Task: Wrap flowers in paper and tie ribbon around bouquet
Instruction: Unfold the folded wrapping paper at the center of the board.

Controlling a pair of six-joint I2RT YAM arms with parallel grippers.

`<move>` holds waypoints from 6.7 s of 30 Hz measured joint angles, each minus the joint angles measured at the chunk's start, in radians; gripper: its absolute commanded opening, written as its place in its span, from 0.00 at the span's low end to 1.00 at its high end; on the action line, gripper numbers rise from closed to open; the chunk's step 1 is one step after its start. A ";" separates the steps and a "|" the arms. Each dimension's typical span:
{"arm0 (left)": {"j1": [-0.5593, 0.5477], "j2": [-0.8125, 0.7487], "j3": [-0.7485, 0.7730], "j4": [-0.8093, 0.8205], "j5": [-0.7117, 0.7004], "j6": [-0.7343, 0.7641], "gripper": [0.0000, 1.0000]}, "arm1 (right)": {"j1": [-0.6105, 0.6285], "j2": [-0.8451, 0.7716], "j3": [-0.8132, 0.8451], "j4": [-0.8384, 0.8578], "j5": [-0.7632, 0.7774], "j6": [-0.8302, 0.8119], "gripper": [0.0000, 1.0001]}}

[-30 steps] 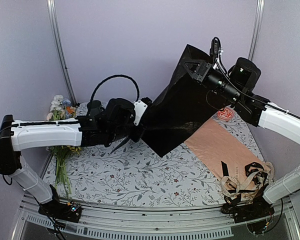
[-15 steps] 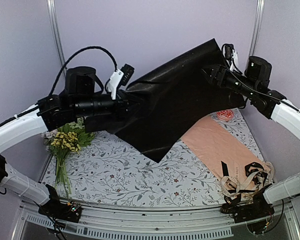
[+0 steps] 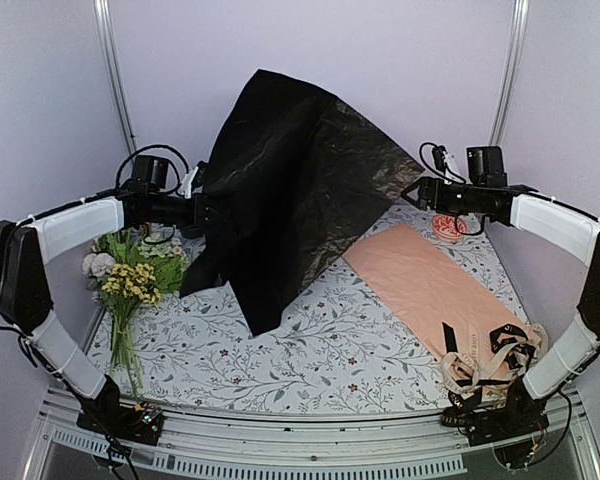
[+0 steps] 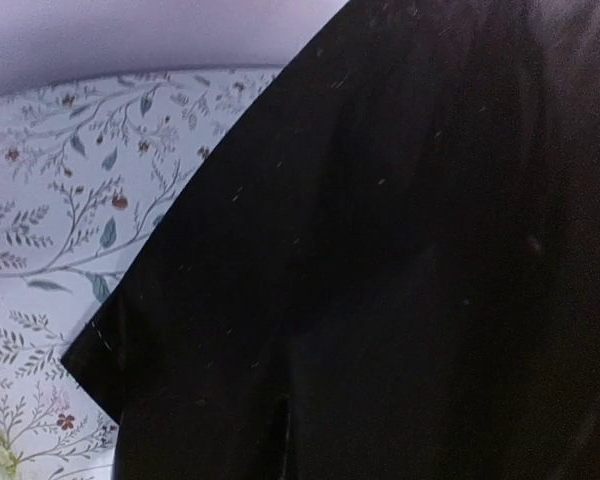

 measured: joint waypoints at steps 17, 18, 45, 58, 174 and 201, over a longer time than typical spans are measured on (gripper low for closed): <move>-0.037 0.062 0.056 -0.079 -0.005 0.056 0.00 | 0.074 0.549 0.125 0.314 -0.365 0.215 0.76; -0.037 0.062 0.056 -0.079 -0.006 0.056 0.00 | 0.094 0.599 0.170 0.323 -0.370 0.247 0.76; -0.087 0.090 0.005 -0.169 -0.151 0.122 0.00 | 0.208 0.669 0.440 -0.190 0.029 0.108 0.74; -0.100 0.084 -0.006 -0.185 -0.165 0.124 0.00 | 0.415 0.655 0.422 -0.355 0.167 -0.102 0.72; -0.335 0.159 0.042 -0.639 -0.858 0.358 0.00 | 0.032 0.524 0.132 -0.222 0.479 -0.130 0.74; -0.333 0.336 0.154 -0.365 -0.928 0.494 0.00 | 0.230 0.525 0.129 -0.180 0.381 -0.170 0.64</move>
